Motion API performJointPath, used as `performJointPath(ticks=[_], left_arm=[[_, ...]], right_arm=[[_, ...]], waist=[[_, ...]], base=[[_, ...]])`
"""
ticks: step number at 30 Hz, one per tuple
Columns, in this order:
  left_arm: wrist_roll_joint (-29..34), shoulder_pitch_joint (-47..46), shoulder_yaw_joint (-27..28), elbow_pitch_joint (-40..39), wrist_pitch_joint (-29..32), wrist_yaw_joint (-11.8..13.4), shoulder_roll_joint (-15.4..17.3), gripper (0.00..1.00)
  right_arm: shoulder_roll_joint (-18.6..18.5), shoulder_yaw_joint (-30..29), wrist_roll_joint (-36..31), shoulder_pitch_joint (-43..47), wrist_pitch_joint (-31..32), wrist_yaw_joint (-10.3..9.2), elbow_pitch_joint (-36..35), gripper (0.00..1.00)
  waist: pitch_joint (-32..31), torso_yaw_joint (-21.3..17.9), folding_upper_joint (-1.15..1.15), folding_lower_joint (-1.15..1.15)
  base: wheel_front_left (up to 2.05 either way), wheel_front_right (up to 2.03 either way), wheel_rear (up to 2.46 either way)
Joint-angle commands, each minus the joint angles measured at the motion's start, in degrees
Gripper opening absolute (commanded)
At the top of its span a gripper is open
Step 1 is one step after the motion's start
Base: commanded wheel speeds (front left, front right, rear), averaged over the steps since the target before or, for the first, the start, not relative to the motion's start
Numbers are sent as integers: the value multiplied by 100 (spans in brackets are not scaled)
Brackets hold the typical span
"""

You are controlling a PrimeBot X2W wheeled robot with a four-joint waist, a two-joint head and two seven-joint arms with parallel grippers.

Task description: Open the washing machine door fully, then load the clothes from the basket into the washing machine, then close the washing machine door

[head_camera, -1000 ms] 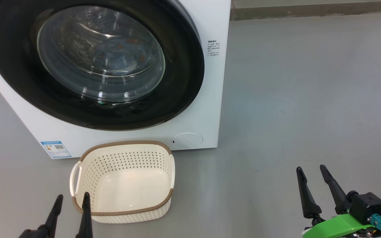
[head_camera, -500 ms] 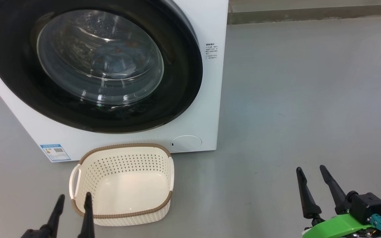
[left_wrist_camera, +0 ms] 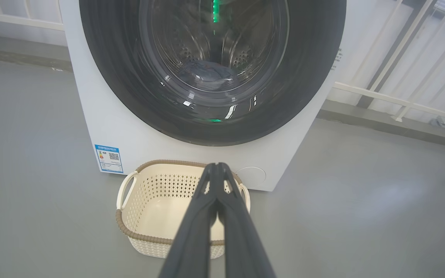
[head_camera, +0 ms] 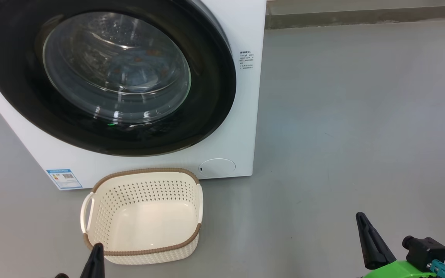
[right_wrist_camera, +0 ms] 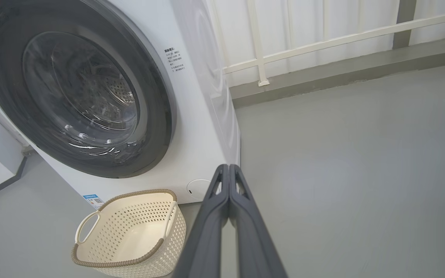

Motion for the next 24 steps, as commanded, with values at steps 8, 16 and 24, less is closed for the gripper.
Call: performJointPath(ticks=[8, 16, 24], left_arm=[[-624, -228, 87, -66, 140, -2, 77, 0], [-1135, -304, 123, -32, 264, -3, 89, 0], [-1582, -366, 156, -9, 375, -4, 98, 0]], right_arm=[[-37, -47, 636, -169, 157, -5, -131, 0], [-39, -73, 1142, -206, 292, -7, -125, 0], [-42, -95, 1586, -237, 411, -9, -120, 0]], waist=[[20, -14, 0, -2], [26, -26, 0, -2], [32, -37, 0, -2]], base=[[0, 0, 0], [0, 0, 0], [0, 0, 0]])
